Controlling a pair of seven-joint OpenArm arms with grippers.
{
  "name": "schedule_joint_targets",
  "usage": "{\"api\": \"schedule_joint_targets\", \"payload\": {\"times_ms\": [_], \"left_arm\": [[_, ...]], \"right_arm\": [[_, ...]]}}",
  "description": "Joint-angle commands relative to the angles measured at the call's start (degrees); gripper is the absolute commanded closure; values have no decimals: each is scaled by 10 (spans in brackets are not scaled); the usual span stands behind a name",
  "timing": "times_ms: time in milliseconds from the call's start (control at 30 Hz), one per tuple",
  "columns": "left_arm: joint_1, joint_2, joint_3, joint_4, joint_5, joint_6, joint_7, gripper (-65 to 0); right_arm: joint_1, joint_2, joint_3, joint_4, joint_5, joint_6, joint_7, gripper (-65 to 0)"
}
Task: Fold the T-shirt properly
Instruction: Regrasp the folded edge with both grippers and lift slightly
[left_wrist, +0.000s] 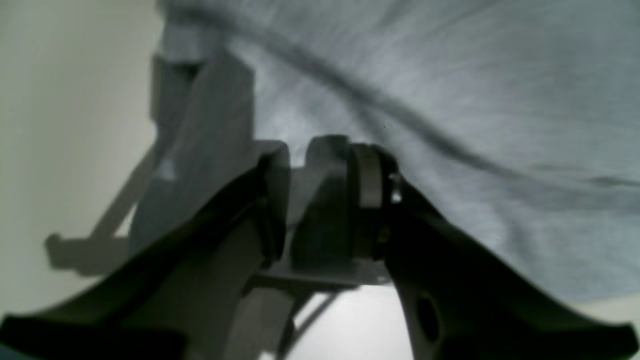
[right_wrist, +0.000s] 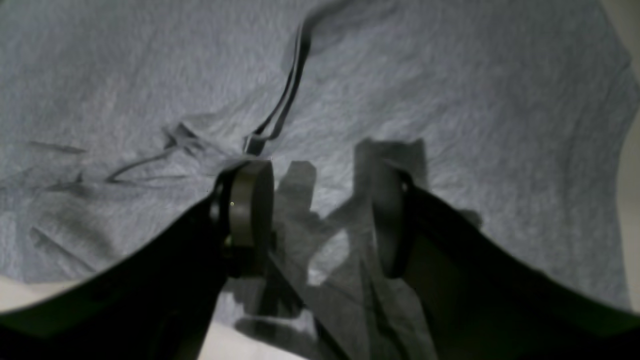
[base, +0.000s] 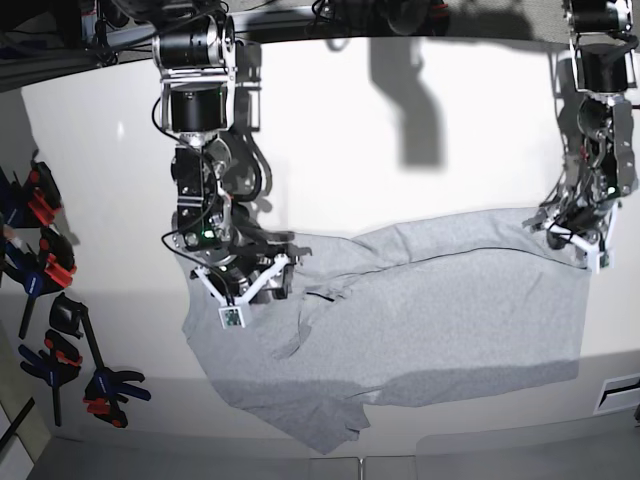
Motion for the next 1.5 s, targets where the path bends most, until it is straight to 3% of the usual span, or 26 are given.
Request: {"api": "schedule_joint_targets", "payload": {"times_ms": [0, 200, 1200, 1467], "left_arm": [[-20, -11, -3, 3, -6, -16, -16, -181], [-20, -10, -3, -2, -6, -46, -17, -181], [-18, -10, -3, -2, -4, -46, -16, -181], [-18, 9, -3, -2, -3, -46, -19, -181]], "right_arm": [[10, 0, 2, 11, 0, 1, 16, -295], [-11, 0, 2, 11, -43, -14, 43, -295], [-13, 0, 2, 11, -42, -16, 36, -295], [-13, 0, 2, 11, -42, -15, 36, -295]]}}
